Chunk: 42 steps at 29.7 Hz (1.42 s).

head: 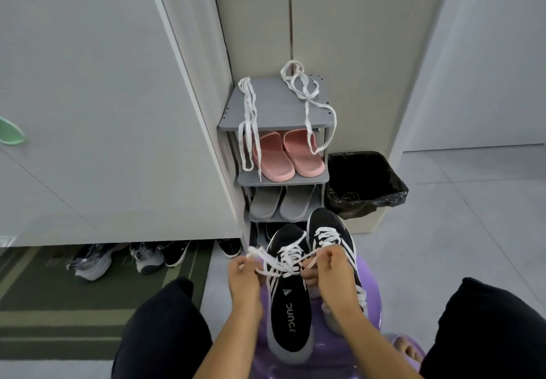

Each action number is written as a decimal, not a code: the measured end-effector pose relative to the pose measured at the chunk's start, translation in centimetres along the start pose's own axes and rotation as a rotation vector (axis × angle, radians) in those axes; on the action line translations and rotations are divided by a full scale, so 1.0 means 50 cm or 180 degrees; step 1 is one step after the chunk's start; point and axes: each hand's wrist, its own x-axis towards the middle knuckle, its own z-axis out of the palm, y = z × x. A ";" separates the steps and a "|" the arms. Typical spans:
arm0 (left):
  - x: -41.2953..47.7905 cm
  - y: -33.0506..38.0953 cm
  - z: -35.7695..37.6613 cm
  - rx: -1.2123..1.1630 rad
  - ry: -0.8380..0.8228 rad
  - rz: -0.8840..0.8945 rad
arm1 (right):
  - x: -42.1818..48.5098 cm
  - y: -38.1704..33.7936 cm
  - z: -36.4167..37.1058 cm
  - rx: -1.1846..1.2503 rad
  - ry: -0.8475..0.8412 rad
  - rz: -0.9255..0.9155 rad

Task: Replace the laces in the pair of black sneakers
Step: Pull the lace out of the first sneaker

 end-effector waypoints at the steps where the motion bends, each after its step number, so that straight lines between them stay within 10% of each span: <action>1: 0.006 0.008 -0.002 0.0115 -0.0029 0.0177 | 0.001 -0.003 -0.009 0.0116 0.0081 0.0047; 6: 0.012 0.003 0.005 0.0347 -0.0545 0.0279 | 0.015 0.006 -0.028 0.0002 -0.0261 -0.0044; 13: -0.043 -0.062 -0.001 0.0885 -0.1157 0.0623 | 0.000 0.018 -0.009 -0.2033 -0.0535 -0.0555; 22: 0.005 0.035 -0.020 -0.0039 -0.0578 0.0319 | 0.009 -0.006 -0.048 0.0797 0.0119 0.0145; 28: -0.066 -0.070 0.004 0.1224 -0.1310 0.0930 | -0.008 0.023 -0.013 -0.1785 -0.0682 -0.0405; 34: -0.058 -0.082 -0.023 0.1486 -0.1305 0.0579 | -0.012 0.019 -0.001 -0.2079 -0.0240 -0.0504; 42: -0.063 -0.068 -0.014 0.1483 -0.0968 0.0477 | 0.024 -0.070 -0.071 0.1183 0.0493 -0.0055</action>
